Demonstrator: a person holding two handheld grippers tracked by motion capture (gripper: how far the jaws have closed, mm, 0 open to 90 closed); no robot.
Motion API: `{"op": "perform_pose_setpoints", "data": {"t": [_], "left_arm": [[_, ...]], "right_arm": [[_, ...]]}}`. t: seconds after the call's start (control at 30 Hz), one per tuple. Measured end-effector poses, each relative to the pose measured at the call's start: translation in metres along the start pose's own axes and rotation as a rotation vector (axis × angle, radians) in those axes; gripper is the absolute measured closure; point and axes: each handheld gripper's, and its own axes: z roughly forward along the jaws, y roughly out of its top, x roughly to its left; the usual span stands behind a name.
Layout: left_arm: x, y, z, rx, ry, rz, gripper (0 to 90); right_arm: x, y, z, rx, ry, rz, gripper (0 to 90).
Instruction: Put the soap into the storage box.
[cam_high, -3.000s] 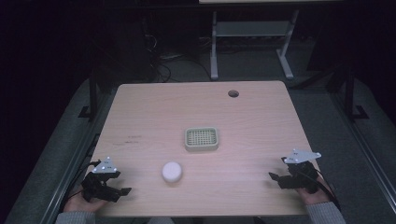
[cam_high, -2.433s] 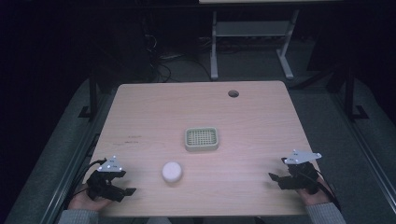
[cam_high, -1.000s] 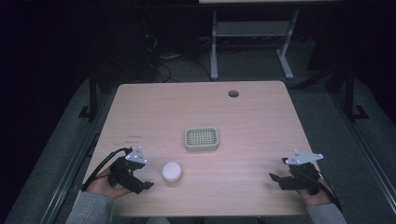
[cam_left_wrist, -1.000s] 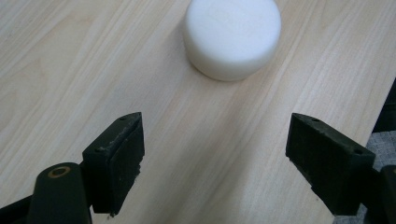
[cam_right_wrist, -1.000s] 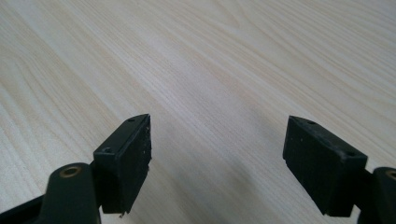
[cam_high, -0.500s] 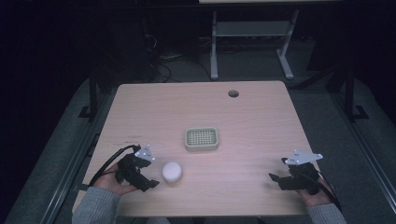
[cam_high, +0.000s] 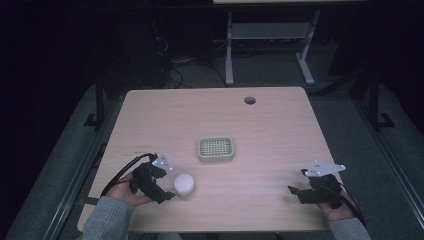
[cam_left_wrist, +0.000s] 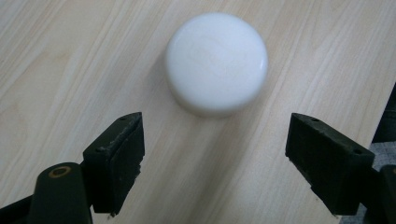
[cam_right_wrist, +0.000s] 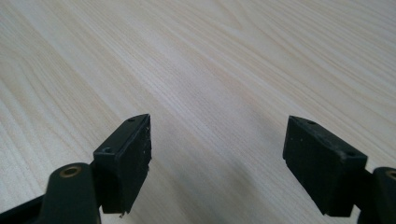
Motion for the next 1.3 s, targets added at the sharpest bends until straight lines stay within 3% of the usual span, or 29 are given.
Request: {"op": "perform_pose_setpoints", "data": {"t": [1.03, 1.3], "left_arm": [[-0.001, 0.024, 0.014, 0.042, -0.018, 0.009, 19.3], [-0.002, 0.031, 0.020, 0.074, -0.026, 0.022, 19.4]], "right_arm": [[0.000, 0.001, -0.001, -0.007, 0.001, -0.006, 23.1], [0.000, 0.001, -0.001, -0.007, 0.002, -0.010, 23.1]]}}
